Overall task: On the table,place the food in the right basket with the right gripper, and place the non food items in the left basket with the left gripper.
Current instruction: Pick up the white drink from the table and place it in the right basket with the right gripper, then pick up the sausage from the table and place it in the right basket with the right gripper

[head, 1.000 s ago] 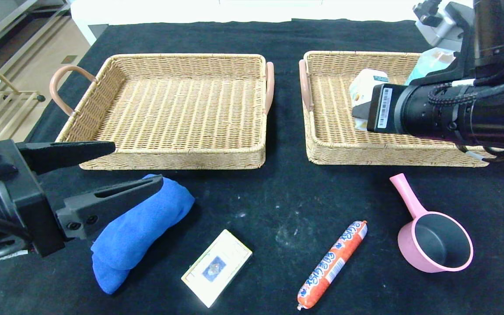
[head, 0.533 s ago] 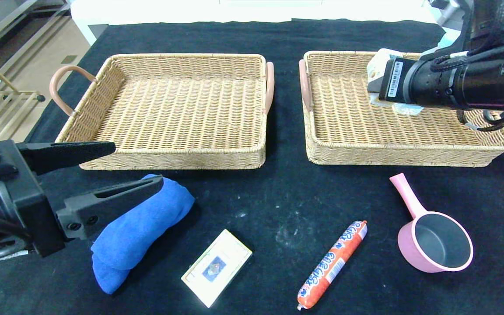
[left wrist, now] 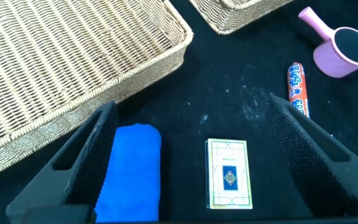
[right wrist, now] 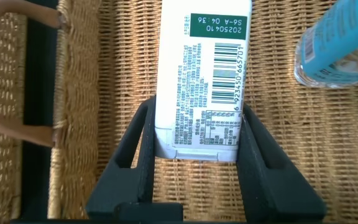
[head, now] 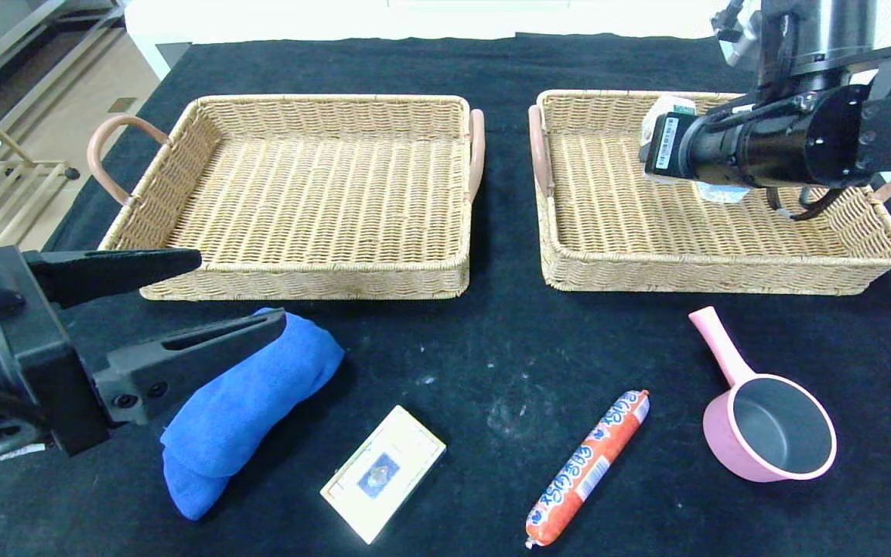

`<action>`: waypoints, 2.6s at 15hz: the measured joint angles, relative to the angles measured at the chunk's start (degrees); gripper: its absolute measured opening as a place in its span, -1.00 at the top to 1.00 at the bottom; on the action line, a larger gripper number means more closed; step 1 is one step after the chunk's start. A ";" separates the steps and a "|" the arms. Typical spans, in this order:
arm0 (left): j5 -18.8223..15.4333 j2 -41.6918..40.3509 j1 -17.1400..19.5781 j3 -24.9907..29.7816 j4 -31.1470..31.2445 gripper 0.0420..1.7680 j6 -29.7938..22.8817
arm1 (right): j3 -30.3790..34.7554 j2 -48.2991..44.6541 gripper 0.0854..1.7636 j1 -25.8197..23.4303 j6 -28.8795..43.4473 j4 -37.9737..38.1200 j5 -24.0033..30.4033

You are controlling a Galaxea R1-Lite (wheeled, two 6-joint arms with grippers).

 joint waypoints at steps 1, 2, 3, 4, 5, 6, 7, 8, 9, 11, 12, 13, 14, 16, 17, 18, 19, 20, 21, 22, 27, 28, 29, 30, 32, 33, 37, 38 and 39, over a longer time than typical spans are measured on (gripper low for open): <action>-0.02 0.00 0.00 -0.02 -0.02 -0.94 -0.02 | -0.96 0.94 0.13 -0.20 0.00 -0.02 0.20; -0.02 -0.06 0.00 -0.02 0.00 -0.94 -0.02 | -1.79 1.84 0.13 -0.37 -0.04 -0.05 1.00; -0.05 -0.06 0.00 -0.02 0.00 -0.94 -0.02 | -2.34 2.61 0.13 -0.63 -0.09 -0.05 1.58; -0.07 -0.06 0.00 -0.04 0.00 -0.94 -0.05 | -2.86 3.35 0.13 -0.98 -0.11 -0.05 1.68; -0.07 -0.09 0.00 -0.04 0.00 -0.94 -0.05 | -3.34 4.05 0.13 -1.28 -0.06 -0.07 1.68; -0.07 -0.11 0.00 -0.04 -0.02 -0.94 -0.05 | -3.64 4.57 0.13 -1.44 -0.02 -0.05 1.66; -0.07 -0.11 0.00 -0.04 -0.02 -0.94 -0.06 | -3.78 5.01 0.13 -1.61 -0.02 -0.05 1.63; -0.07 -0.11 0.00 -0.04 0.00 -0.94 -0.05 | -3.85 5.36 0.13 -1.77 -0.04 -0.05 1.63; -0.07 -0.09 0.00 -0.04 -0.02 -0.94 -0.02 | -3.89 5.56 0.13 -1.80 0.00 -0.05 1.61; -0.09 -0.11 0.00 -0.04 -0.02 -0.94 -0.02 | -3.91 5.78 0.07 -1.79 -0.02 -0.05 1.63; -0.07 -0.13 0.00 0.02 -0.02 -0.94 0.00 | -3.91 5.81 -0.05 -1.79 0.09 -0.05 1.66; -0.07 -0.16 0.00 0.02 -0.02 -0.94 0.00 | -3.91 5.84 -0.15 -1.77 0.09 -0.07 1.66; -0.07 -0.16 0.00 0.02 -0.02 -0.94 0.00 | -3.91 5.90 -0.25 -1.77 0.09 -0.07 1.63; -0.07 -0.17 0.00 0.02 -0.02 -0.94 0.00 | -3.91 5.95 -0.41 -1.80 0.00 -0.05 1.39; -0.09 -0.17 0.00 0.02 0.00 -0.94 0.00 | -3.83 5.97 -0.47 -1.79 0.07 0.00 1.38; -0.07 -0.17 0.00 0.02 -0.02 -0.94 0.00 | -3.78 5.97 -0.53 -1.83 0.11 0.02 1.39; -0.07 -0.17 0.00 0.02 -0.02 -0.94 0.00 | -3.69 5.92 -0.57 -1.85 0.09 0.00 1.38; -0.09 -0.20 0.00 0.05 0.00 -0.94 -0.02 | -3.52 5.78 -0.62 -1.79 0.11 0.04 1.33; -0.07 -0.22 0.00 0.05 0.00 -0.94 0.00 | -3.34 5.47 -0.65 -1.74 0.18 0.13 1.28; -0.09 -0.24 0.00 0.05 0.00 -0.94 -0.02 | -3.19 5.07 -0.69 -1.63 0.24 0.15 1.30; -0.07 -0.24 0.02 0.05 0.00 -0.94 -0.06 | -1.10 2.21 -0.80 0.46 0.41 0.89 -1.45; -0.07 -0.24 0.02 0.05 -0.02 -0.94 -0.06 | 0.02 1.46 -0.82 0.93 0.35 0.88 -1.78; -0.07 -0.24 0.02 0.05 0.00 -0.94 -0.05 | 1.73 0.33 -0.83 1.23 0.20 0.80 -1.89; -0.07 -0.26 0.02 0.05 -0.02 -0.94 -0.05 | 3.36 -0.98 -0.85 1.69 0.11 0.74 -1.93; -0.09 -0.26 0.02 0.05 -0.02 -0.94 0.00 | 6.47 -3.91 -0.87 3.39 0.24 0.83 -1.84; -0.07 -0.26 0.00 0.05 0.00 -0.94 0.00 | 7.94 -5.27 -0.87 4.35 0.35 1.02 -1.87; -0.07 -0.28 0.00 0.05 -0.02 -0.94 0.00 | 10.97 -9.94 -0.90 9.42 4.85 8.79 -2.50; -0.07 -0.28 0.00 0.05 0.01 -0.94 0.00 | 11.00 -10.84 -0.90 10.89 6.56 11.74 -2.69; -0.07 -0.28 0.00 0.05 0.04 -0.94 0.00 | 11.00 -11.50 -0.91 12.20 8.44 14.18 -3.22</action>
